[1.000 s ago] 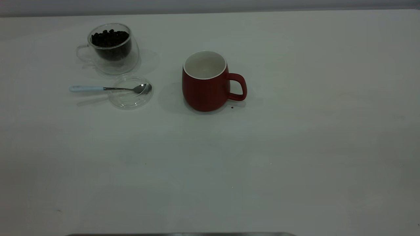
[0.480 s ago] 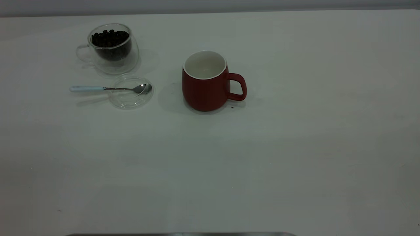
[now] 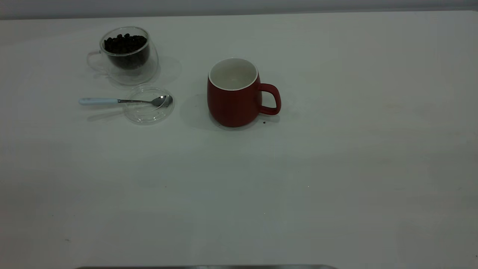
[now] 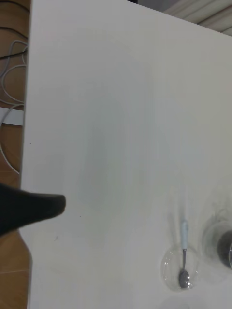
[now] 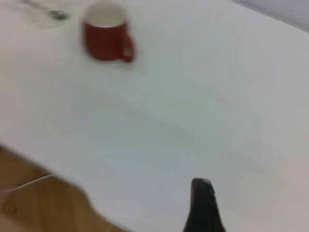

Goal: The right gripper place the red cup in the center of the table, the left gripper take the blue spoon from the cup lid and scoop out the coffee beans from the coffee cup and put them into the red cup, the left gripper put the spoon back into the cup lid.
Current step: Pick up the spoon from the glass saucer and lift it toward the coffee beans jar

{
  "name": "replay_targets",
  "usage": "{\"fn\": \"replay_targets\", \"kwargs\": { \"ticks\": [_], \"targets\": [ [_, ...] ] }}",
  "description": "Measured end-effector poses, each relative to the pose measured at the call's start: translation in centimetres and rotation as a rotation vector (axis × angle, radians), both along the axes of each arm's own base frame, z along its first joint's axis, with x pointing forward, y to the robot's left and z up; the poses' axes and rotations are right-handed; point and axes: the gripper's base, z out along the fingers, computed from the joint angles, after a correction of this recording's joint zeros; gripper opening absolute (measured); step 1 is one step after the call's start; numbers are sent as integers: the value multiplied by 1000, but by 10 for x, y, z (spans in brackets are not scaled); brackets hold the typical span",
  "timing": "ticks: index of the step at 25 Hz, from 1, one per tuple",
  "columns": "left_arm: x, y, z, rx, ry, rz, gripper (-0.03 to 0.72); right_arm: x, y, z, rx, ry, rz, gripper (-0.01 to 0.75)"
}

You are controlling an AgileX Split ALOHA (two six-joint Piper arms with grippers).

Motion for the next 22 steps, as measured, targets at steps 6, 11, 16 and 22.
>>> {"fn": "replay_targets", "kwargs": {
  "ticks": [6,11,16,22],
  "targets": [
    [0,0,0,0,0,0,586,1,1,0,0,0,-109,573],
    [0,0,0,2,0,-2,586,2,2,0,1,0,-163,573],
    [0,-1,1,-10,-4,-7,586,2,2,0,1,0,-171,573],
    [13,-6,45,-59,-28,-37,586,2,2,0,1,0,-172,573]
  ]
}}
